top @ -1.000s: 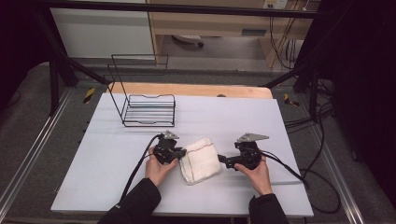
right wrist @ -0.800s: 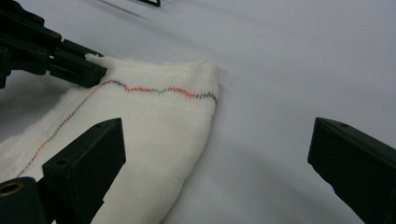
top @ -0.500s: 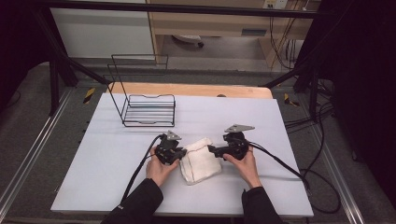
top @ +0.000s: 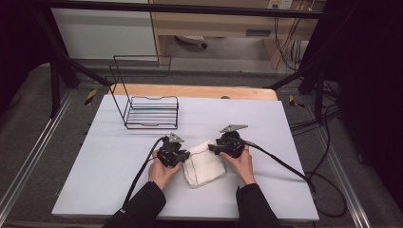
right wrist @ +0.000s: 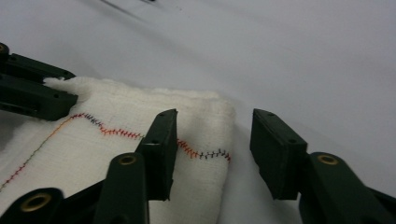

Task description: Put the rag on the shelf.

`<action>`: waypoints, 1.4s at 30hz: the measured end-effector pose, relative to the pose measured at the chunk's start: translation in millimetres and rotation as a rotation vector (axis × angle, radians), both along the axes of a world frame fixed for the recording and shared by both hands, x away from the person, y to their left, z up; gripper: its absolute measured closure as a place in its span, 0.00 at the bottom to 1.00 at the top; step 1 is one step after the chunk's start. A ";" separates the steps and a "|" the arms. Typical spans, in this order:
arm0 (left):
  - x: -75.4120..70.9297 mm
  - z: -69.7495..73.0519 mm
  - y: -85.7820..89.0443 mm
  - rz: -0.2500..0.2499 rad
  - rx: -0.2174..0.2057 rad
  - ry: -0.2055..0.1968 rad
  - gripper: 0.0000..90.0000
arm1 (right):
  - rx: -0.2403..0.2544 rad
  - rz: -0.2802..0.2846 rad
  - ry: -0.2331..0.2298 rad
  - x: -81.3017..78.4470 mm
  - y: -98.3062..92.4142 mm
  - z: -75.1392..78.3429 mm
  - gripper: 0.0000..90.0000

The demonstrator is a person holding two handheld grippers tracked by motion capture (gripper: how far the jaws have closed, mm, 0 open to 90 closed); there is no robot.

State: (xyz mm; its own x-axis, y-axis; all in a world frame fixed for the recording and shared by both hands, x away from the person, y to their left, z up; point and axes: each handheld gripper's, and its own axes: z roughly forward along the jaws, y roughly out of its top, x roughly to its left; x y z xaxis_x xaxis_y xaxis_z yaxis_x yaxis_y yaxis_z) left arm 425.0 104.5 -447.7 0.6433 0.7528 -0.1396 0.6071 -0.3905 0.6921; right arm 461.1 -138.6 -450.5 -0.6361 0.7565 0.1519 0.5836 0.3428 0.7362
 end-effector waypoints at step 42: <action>-12.5 19.1 14.8 0.012 -0.176 -0.083 0.92 | 0.094 0.039 -0.090 -34.9 -11.7 35.8 0.92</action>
State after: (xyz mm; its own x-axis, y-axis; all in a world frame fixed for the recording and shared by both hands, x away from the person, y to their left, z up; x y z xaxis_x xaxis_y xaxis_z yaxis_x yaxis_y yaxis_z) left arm 412.5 119.4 -428.6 0.6491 0.7293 -0.2161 0.5487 -0.2522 0.7971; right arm 426.1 -150.3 -414.7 -0.6792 0.7158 0.1622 0.5013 0.2909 0.8149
